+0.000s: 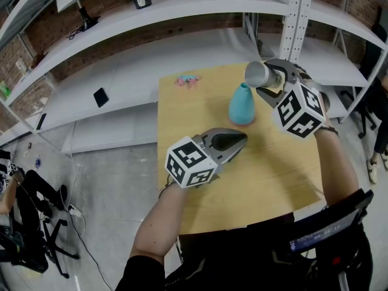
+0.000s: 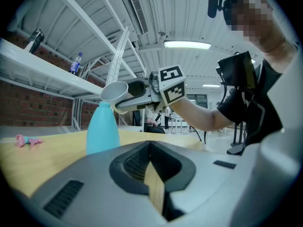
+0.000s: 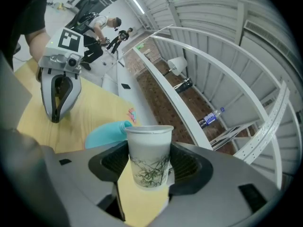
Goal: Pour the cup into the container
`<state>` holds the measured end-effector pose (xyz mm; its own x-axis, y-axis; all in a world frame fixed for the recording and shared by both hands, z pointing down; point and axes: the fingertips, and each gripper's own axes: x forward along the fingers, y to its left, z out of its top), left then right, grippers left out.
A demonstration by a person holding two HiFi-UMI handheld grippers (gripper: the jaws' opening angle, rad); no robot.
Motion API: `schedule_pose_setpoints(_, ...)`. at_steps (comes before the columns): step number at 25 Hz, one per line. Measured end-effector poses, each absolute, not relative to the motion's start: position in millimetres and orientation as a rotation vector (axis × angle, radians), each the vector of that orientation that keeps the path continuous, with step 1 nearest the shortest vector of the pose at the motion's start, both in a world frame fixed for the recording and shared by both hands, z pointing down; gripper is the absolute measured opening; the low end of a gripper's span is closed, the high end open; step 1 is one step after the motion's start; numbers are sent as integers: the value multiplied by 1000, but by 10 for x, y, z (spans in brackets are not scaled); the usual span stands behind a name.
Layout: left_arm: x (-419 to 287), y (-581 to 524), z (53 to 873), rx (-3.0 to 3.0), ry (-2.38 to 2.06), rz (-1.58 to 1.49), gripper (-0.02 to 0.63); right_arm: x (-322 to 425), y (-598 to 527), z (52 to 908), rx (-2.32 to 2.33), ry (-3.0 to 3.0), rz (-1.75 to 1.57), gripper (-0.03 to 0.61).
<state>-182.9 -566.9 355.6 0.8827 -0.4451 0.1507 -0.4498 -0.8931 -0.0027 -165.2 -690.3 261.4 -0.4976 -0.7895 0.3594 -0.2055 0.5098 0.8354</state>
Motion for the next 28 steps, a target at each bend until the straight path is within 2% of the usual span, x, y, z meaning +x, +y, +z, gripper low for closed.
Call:
schedule_pose_setpoints(15, -1847, -5673, 3562, 3010, -735, 231, 0, -1278, -7018, 2585, 1050, -2495, -449, 278)
schedule_pose_setpoints(28, -1846, -5665, 3568, 3013, -739, 233, 0, -800, -7221, 3052, 1211, -2617, -74, 278)
